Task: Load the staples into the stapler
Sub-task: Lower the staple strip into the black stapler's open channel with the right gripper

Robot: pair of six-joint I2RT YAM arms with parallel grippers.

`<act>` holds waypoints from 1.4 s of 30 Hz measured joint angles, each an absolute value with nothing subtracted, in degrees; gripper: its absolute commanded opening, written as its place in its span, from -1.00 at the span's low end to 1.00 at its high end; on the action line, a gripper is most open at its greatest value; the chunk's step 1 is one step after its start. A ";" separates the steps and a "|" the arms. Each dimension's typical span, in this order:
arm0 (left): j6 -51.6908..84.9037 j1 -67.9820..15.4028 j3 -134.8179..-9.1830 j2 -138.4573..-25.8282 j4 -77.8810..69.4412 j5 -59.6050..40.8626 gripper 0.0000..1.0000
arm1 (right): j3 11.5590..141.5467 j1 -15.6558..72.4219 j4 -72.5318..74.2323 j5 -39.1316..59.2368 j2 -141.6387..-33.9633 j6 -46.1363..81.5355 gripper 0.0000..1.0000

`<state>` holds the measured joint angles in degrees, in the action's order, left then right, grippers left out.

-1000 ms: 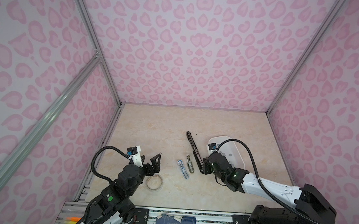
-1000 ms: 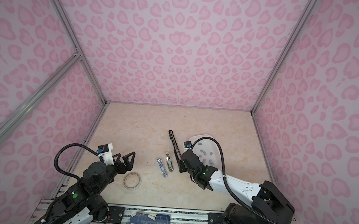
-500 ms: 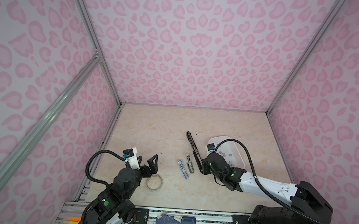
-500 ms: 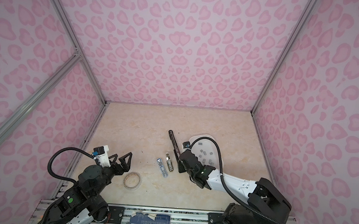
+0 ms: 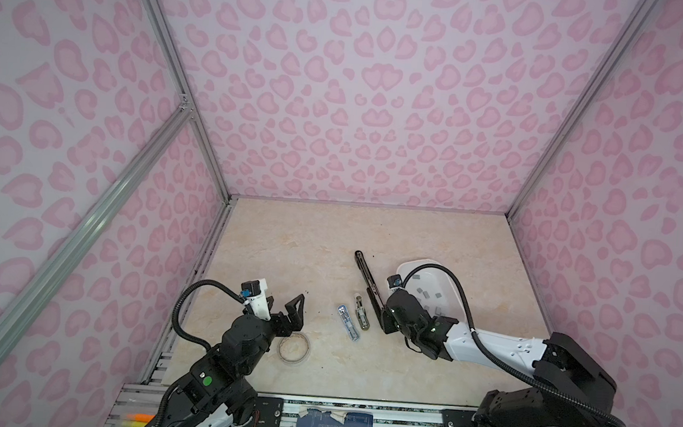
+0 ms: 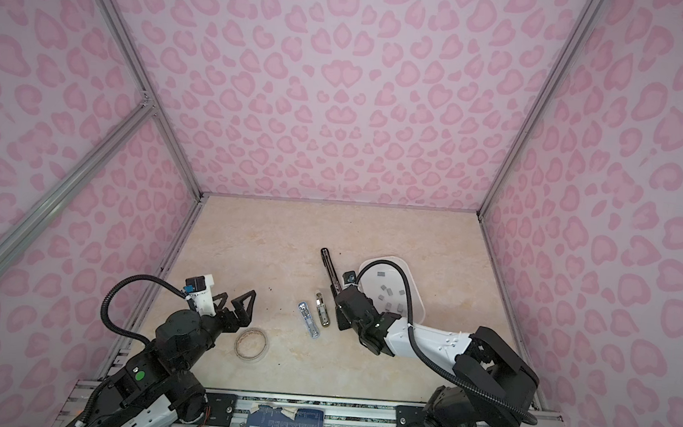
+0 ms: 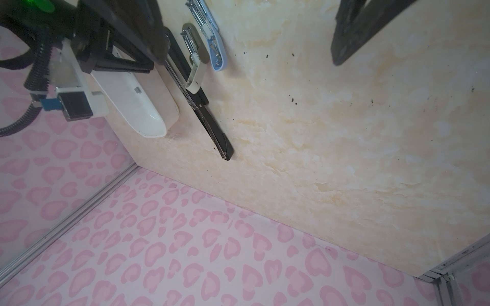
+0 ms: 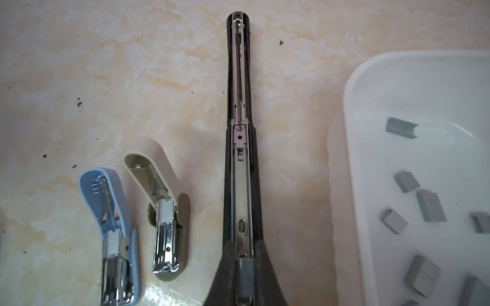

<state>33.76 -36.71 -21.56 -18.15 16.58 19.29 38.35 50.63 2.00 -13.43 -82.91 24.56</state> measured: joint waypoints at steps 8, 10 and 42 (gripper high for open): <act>33.19 -36.71 -21.58 -19.31 16.25 19.27 0.94 | 38.35 50.63 2.13 -13.45 -83.94 24.34 -0.80; 33.10 -36.71 -21.58 -19.29 16.16 19.27 0.94 | 38.46 50.63 2.02 -13.43 -84.44 24.23 -0.80; 32.91 -36.71 -21.58 -17.67 16.16 19.33 0.94 | 39.59 50.46 2.07 -13.04 -86.63 23.35 -0.81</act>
<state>32.91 -36.71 -21.58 -17.67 16.16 19.33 39.59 50.46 2.07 -13.04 -86.63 23.35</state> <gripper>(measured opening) 0.969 0.105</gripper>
